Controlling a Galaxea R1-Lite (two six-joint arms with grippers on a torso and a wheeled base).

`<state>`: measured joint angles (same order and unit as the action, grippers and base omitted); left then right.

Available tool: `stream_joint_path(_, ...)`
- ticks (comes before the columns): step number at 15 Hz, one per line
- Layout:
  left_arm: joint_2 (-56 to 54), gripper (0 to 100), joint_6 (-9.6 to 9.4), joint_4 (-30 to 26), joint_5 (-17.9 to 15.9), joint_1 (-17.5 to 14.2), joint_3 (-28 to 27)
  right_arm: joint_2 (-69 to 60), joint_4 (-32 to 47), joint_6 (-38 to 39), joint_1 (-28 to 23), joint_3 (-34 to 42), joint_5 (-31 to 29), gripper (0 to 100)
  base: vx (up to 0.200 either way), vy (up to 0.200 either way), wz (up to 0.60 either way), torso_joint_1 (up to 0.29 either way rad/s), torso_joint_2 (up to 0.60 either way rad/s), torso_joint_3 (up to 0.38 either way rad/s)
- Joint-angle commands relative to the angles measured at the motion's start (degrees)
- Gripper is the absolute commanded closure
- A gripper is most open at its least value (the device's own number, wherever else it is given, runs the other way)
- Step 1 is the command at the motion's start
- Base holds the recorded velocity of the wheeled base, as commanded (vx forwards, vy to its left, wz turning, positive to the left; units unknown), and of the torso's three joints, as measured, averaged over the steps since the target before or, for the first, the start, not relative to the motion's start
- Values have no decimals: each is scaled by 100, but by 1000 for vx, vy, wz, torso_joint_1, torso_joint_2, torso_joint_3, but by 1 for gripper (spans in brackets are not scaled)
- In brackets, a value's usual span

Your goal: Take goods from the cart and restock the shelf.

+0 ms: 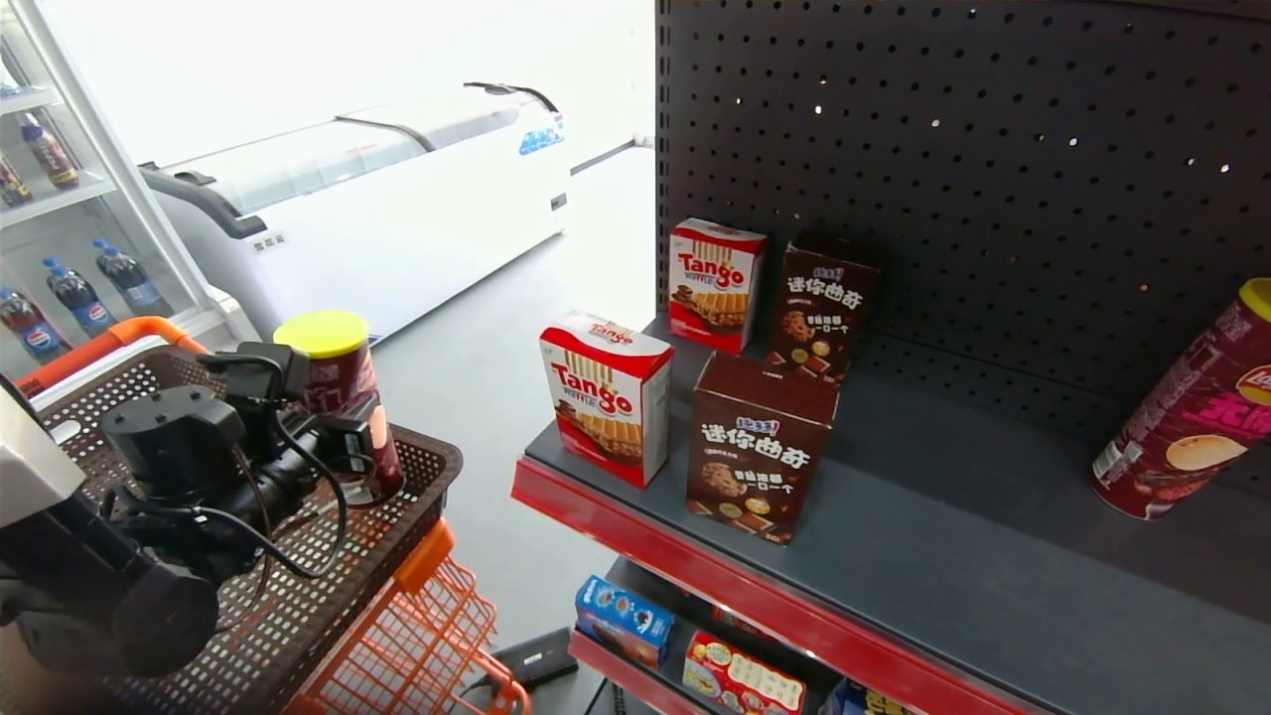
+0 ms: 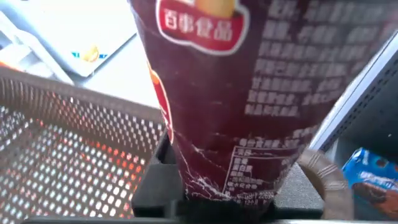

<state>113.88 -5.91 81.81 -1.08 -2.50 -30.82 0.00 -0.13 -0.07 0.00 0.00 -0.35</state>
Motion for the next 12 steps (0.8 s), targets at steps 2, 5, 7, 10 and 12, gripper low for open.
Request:
stream_joint_path(2, -903, 100, -6, -1009, -15, 118, -574, 9, -4, -1, 0, 0, 0, 0, 0, 0, 0, 0, 0, 0)
stream_joint_path(5, -1984, 100, 108, -2837, -278, 197, -970, 9, -4, -1, 0, 0, 0, 0, 0, 0, 0, 0, 0, 0)
stream_joint_path(7, -2468, 100, 117, -3365, -630, 232, -865, 9, -4, -1, 0, 0, 0, 0, 0, 0, 0, 0, 0, 0)
stream_joint_path(10, -3074, 100, 143, -3514, -656, 338, -900, 9, -4, -1, 0, 0, 0, 0, 0, 0, 0, 0, 0, 0)
stream_joint_path(12, -3206, 100, 205, -3760, -656, 470, -891, 9, -4, -1, 0, 0, 0, 0, 0, 0, 0, 0, 0, 0)
